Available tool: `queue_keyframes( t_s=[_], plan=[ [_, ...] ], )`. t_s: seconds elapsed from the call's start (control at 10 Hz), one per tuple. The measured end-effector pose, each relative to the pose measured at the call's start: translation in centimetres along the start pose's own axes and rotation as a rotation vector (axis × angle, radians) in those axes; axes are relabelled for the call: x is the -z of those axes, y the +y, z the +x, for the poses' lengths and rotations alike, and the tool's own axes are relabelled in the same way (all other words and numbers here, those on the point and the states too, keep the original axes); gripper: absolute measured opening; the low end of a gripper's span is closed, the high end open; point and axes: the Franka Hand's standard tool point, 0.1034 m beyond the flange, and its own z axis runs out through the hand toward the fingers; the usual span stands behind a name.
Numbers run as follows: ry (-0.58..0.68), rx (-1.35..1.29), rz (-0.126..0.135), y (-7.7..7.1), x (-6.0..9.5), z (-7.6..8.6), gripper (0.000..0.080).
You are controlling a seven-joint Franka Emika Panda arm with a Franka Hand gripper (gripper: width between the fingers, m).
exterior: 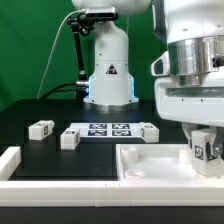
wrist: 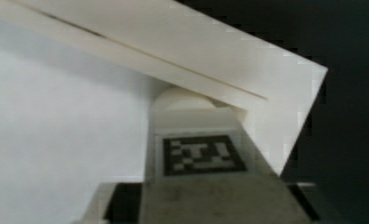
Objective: Assemble one leg
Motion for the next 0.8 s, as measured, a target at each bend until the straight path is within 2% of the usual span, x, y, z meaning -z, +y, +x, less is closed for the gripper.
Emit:
queue_keyframes(
  t_s=[0.4,0.5,0.6,0.7,0.8],
  plan=[
    [-0.025,-0.188,0.001,0.06,-0.03,-0.20,0.0291],
    [-0.025,-0.157,0.002,0.06,-0.03,-0.23,0.0376],
    [-0.025,-0.111,0.002,0.06,-0.02,-0.20,0.0516],
    [-0.027,-0.073,0.000,0.07,-0.01,-0.12,0.0608],
    [-0.029,0.035,-0.013,0.20,-0.02,-0.11,0.0608]
  ],
)
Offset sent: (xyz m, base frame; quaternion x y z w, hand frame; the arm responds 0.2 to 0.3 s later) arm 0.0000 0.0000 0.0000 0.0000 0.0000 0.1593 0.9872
